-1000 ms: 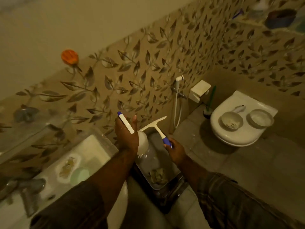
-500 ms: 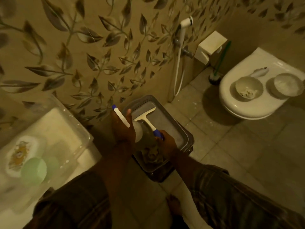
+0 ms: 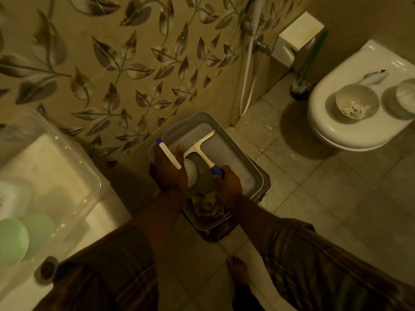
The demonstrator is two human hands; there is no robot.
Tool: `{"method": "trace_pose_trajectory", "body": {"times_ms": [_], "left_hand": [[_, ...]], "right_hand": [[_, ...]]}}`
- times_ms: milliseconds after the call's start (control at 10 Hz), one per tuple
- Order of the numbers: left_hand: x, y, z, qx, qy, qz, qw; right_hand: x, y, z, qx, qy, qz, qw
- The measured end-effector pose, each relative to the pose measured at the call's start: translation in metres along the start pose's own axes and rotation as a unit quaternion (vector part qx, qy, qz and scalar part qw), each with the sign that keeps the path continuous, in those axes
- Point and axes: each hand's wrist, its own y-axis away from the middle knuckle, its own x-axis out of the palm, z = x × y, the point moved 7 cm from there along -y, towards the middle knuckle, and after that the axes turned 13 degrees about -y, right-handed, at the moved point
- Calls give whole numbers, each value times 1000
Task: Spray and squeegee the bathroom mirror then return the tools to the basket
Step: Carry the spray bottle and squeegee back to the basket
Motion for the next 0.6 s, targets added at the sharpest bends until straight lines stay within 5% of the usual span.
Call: {"method": "trace_pose_trajectory", "body": {"times_ms": [400, 600], "left_hand": [[9, 8, 14, 4, -31, 57, 998], [21, 4, 26, 14, -63, 172, 983]], "right_hand": [[3, -1, 8, -5, -2, -10, 1000], [3, -5, 41, -32, 37, -29, 998]]}}
